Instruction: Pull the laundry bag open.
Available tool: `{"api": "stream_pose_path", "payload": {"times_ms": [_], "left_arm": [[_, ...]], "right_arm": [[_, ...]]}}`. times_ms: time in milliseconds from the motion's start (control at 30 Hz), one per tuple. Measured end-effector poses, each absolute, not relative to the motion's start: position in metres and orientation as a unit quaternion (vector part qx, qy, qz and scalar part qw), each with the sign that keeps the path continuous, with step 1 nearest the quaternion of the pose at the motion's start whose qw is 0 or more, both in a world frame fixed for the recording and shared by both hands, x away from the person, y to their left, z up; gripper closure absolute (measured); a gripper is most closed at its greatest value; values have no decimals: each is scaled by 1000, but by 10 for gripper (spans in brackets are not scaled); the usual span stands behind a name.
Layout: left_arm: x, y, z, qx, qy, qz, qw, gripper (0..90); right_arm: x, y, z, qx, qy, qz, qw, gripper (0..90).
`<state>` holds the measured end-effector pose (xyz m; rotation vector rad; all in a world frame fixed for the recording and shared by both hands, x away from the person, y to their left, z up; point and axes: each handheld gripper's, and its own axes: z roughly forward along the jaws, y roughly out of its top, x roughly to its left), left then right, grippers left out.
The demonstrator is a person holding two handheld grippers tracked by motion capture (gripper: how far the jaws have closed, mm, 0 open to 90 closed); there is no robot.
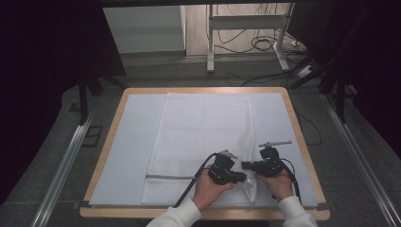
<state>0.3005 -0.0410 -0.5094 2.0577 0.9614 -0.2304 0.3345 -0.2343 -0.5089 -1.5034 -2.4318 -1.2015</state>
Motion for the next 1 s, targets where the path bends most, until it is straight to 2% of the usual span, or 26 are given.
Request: {"api": "stream_pose_path", "payload": {"times_ms": [1000], "left_arm": [[301, -34, -517, 814, 396, -89, 415, 865]], "right_arm": [[332, -237, -509, -485, -781, -394, 11, 877]]}}
